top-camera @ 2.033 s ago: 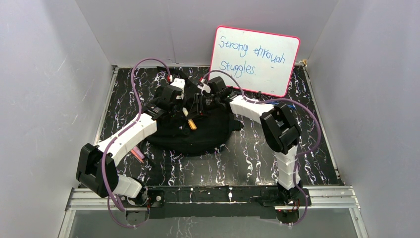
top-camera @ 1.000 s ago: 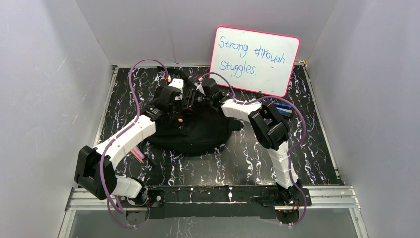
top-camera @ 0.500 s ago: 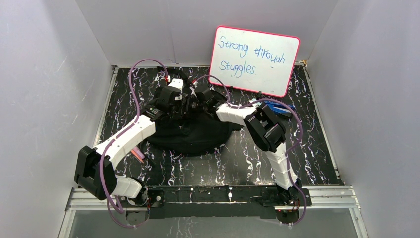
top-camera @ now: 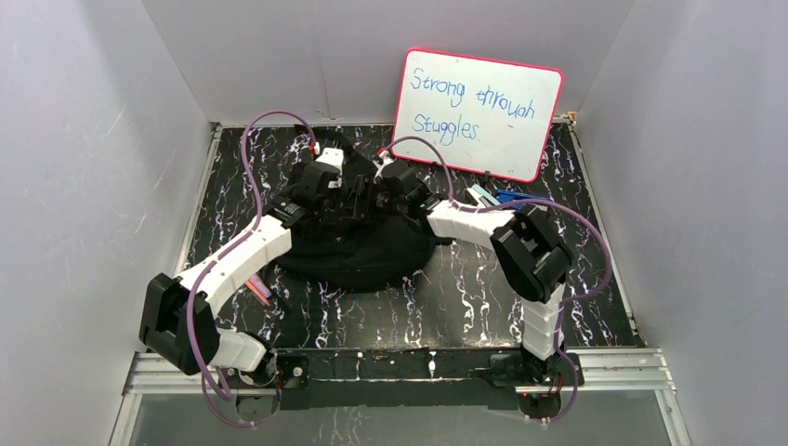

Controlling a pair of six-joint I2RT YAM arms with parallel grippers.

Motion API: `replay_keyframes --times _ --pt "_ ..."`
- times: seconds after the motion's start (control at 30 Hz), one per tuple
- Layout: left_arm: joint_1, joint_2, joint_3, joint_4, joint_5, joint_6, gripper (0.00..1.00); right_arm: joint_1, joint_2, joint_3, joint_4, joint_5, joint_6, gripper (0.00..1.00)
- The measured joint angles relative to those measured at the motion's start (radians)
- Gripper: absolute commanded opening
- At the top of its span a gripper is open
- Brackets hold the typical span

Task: Pack the student bag
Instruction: Place the stationery in the student bag.

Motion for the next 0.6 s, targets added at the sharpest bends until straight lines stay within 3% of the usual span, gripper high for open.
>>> replay_keyframes --times 0.33,0.5,0.6 --pt "0.000 -0.001 0.000 0.000 -0.001 -0.014 0.00 -0.006 -0.195 -0.188 0.018 0.105 -0.091 0.64" --pt "0.000 -0.002 0.000 -0.001 -0.002 -0.026 0.18 -0.006 -0.298 -0.319 0.016 0.154 -0.132 0.64" --pt "0.000 -0.006 0.000 -0.006 -0.002 -0.042 0.24 -0.006 -0.358 -0.385 0.016 0.181 -0.145 0.64"
